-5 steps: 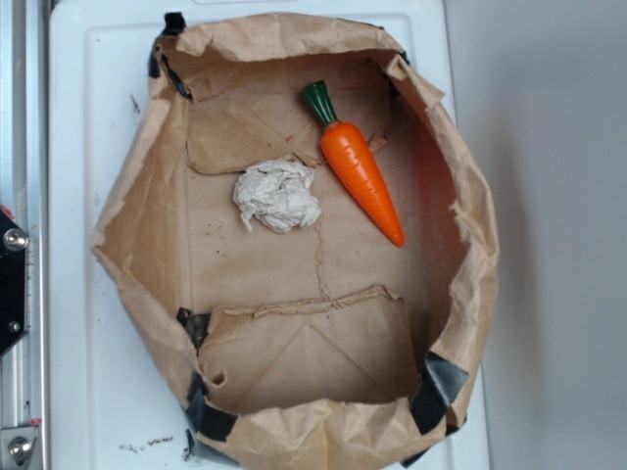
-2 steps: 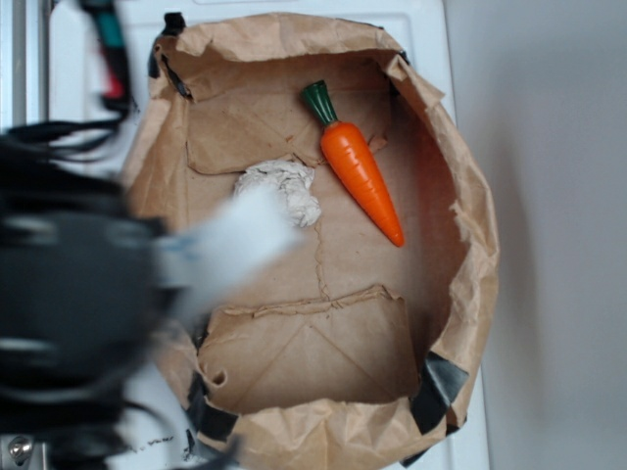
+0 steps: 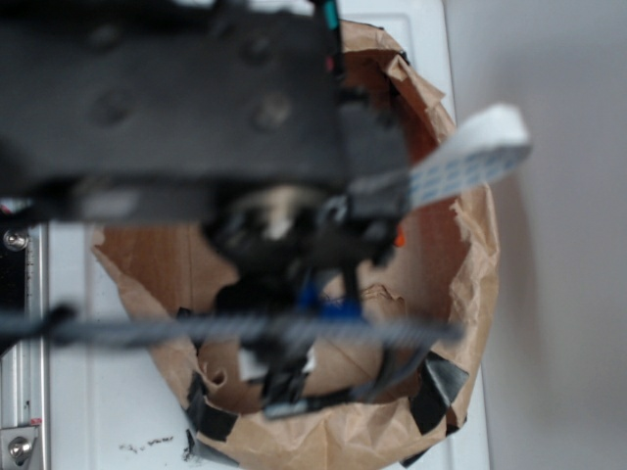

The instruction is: Grab the white paper.

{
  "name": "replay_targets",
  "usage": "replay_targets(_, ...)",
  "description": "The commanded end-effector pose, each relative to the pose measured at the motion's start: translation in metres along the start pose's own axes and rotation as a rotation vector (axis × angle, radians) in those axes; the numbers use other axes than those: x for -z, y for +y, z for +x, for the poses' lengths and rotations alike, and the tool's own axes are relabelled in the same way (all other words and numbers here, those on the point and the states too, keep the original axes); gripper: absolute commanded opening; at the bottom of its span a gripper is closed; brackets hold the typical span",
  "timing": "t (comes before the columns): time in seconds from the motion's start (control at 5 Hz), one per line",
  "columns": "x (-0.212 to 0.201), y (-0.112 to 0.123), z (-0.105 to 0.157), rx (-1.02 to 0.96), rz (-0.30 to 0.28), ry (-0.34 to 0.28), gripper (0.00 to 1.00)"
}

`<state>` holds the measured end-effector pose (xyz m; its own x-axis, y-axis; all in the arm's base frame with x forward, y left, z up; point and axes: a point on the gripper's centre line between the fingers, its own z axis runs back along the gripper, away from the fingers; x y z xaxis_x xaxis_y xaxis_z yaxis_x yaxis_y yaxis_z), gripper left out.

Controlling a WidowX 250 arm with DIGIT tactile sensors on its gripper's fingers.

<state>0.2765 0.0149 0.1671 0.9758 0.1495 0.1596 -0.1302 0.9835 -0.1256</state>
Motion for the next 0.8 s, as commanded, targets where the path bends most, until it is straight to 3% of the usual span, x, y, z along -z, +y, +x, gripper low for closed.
replay_targets(0.0, 0.018, 0.023, 0.014, -0.088, 0.044, 0.042, 1.00)
replay_targets(0.4, 0.018, 0.023, 0.014, -0.088, 0.044, 0.042, 1.00)
replay_targets(0.6, 0.039, 0.037, 0.007, -0.108, 0.090, 0.038, 1.00)
